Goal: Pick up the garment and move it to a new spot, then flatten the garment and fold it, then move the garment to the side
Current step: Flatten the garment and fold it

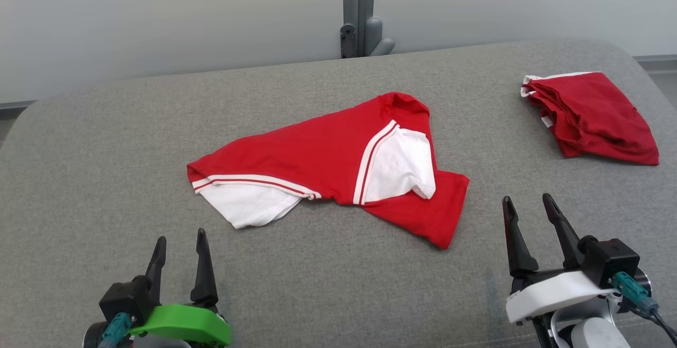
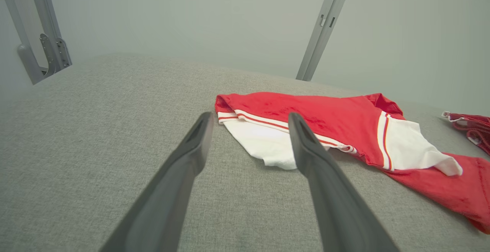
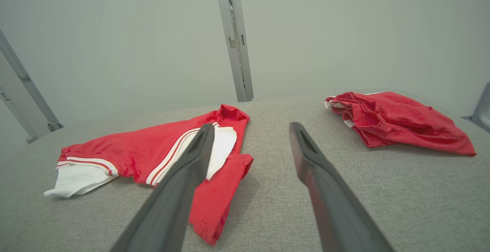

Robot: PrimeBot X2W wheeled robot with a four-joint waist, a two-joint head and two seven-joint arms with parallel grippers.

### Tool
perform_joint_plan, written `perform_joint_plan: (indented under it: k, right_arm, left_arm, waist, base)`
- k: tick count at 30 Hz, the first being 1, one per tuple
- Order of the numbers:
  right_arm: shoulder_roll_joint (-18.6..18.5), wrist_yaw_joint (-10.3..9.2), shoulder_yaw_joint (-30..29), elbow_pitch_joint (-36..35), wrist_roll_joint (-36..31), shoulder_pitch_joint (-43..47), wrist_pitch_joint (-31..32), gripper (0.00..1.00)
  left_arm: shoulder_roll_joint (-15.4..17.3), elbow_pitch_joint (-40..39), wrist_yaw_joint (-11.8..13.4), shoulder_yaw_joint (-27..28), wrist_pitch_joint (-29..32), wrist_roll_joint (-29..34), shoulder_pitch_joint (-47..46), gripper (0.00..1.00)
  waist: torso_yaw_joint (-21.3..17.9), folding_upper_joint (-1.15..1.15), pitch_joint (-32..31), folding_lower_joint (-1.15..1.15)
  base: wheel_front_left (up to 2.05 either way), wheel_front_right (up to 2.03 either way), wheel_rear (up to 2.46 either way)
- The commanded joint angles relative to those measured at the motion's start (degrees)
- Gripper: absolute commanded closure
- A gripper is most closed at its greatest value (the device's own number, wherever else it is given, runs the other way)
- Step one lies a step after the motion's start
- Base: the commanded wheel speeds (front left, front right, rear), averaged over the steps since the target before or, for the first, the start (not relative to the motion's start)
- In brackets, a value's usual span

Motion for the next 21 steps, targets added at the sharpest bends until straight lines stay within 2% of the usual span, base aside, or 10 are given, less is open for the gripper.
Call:
perform_joint_plan:
  k: [1,12,21]
  right_arm:
    - [-0.1,-0.08,0.0,-0.2,0.3,-0.1,-0.2,0.0]
    - [-0.1,-0.08,0.2,-0.1,-0.1,-1.4,-0.3,0.0]
    - [-0.1,-0.08,1.0,-0.4,-0.5,-3.1,-0.1,0.0]
  left_arm:
    - [0.0,0.1,-0.3,-0.1,0.0,1.0,-0.9,0.0]
    - [-0.1,0.6,-1.4,-1.1,0.0,2.9,-3.2,0.0]
    - [0.0,8.7,-4.1,-9.5,0.6,7.5,-10.9,0.0]
  waist:
    - [-0.1,0.56,0.5,0.0]
    - [-0.6,0.56,2.4,0.0]
    - [-2.3,0.56,5.4,0.0]
  base:
    - [0.0,0.0,0.0]
    - [0.0,0.0,0.0]
    - [0.0,0.0,0.0]
